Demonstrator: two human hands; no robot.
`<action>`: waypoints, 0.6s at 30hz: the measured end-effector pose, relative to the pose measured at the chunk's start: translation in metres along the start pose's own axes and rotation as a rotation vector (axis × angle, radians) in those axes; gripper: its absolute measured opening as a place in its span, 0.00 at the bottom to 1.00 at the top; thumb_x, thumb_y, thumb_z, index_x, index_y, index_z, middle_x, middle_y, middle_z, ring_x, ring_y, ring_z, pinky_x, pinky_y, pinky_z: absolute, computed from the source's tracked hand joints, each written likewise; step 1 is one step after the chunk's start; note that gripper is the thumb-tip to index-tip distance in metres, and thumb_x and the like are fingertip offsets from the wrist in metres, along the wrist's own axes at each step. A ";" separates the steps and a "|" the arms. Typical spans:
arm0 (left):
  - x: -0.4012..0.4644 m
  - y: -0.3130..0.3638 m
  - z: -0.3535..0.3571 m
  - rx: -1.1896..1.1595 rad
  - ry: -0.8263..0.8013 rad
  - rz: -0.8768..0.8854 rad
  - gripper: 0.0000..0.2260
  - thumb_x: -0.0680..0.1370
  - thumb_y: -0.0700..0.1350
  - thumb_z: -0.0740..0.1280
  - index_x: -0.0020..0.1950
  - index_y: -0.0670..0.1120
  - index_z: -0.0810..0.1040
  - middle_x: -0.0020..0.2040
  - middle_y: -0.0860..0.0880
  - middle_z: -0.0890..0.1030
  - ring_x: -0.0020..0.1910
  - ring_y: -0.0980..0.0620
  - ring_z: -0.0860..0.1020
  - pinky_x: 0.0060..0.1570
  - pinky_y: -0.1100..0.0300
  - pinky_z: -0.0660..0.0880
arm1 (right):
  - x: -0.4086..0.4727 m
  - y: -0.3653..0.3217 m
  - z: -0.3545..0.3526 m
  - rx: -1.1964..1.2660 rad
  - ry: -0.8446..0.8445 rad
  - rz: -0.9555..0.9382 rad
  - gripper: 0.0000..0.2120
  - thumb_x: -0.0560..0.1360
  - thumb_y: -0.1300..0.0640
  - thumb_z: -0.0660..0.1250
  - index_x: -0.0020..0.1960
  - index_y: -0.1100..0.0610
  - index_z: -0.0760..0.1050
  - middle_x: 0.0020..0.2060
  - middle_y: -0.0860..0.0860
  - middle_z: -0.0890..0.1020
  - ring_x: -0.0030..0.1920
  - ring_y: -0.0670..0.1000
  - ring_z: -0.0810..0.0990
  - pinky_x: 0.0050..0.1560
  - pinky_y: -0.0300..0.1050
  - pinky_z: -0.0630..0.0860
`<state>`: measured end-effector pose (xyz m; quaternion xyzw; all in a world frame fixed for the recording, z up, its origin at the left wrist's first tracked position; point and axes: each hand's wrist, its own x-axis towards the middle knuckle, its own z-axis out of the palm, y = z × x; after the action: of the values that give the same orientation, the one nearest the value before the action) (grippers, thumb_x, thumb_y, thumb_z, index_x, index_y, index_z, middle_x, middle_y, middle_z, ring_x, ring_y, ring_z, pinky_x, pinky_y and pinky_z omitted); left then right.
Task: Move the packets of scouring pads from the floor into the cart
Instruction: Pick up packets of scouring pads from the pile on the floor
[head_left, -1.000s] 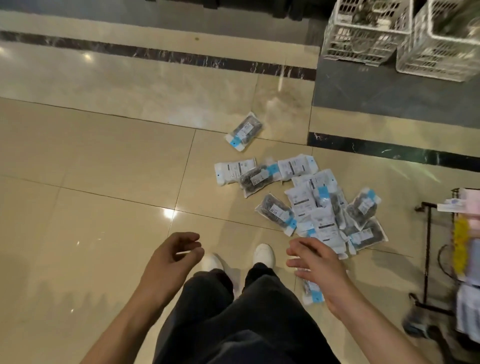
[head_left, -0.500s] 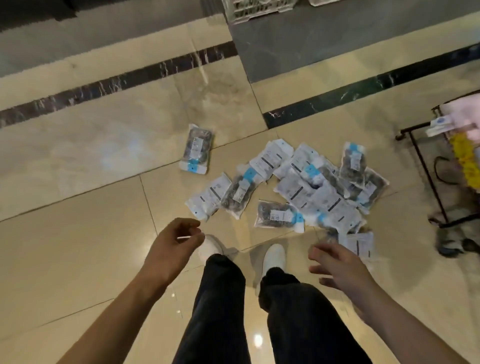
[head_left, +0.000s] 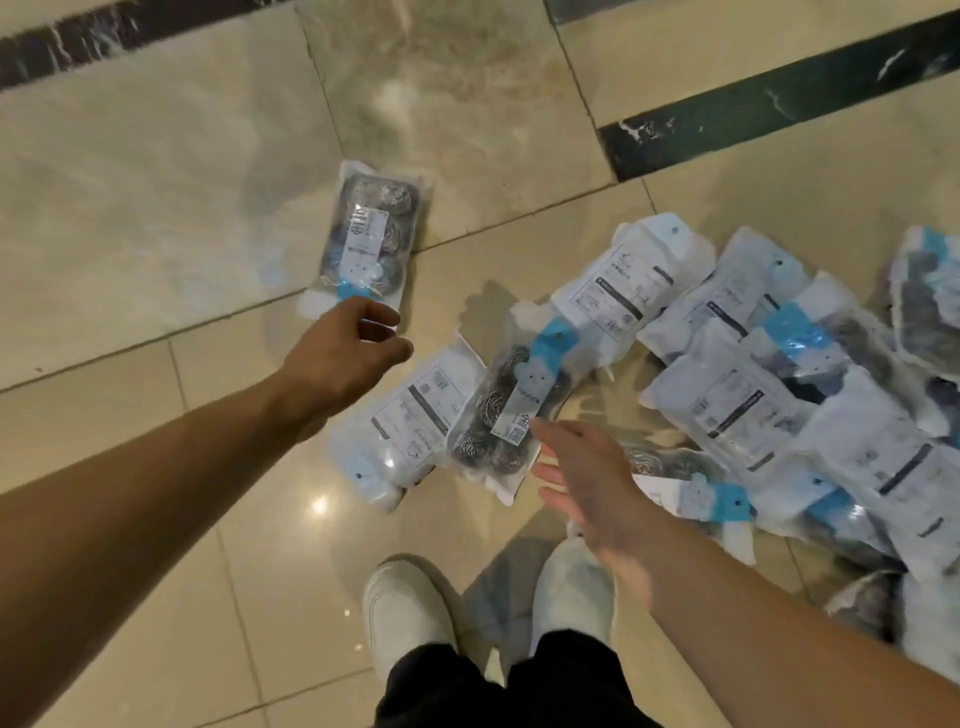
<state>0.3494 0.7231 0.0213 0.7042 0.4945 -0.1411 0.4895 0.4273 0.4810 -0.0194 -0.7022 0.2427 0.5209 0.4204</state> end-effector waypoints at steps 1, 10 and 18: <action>0.018 -0.009 0.009 -0.001 0.003 0.003 0.17 0.79 0.45 0.74 0.67 0.49 0.77 0.59 0.50 0.81 0.53 0.53 0.80 0.54 0.53 0.78 | 0.025 0.005 0.004 0.024 0.024 0.007 0.19 0.76 0.47 0.77 0.62 0.51 0.76 0.59 0.52 0.82 0.58 0.54 0.82 0.61 0.55 0.81; 0.150 -0.052 0.040 0.107 0.235 0.079 0.31 0.75 0.51 0.76 0.76 0.51 0.71 0.71 0.45 0.75 0.64 0.44 0.77 0.60 0.51 0.77 | 0.127 0.031 0.036 0.099 0.286 0.008 0.57 0.53 0.32 0.84 0.75 0.48 0.64 0.64 0.55 0.78 0.58 0.59 0.79 0.60 0.57 0.79; 0.203 -0.072 0.043 0.275 0.484 0.017 0.47 0.72 0.57 0.78 0.84 0.52 0.55 0.85 0.42 0.50 0.82 0.36 0.53 0.79 0.41 0.60 | 0.141 0.030 0.059 0.103 0.300 -0.039 0.58 0.42 0.26 0.81 0.67 0.50 0.74 0.54 0.52 0.86 0.53 0.59 0.86 0.60 0.60 0.82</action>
<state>0.3975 0.8028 -0.1774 0.7814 0.5673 -0.0305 0.2582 0.4209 0.5290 -0.1671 -0.7542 0.3154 0.3887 0.4251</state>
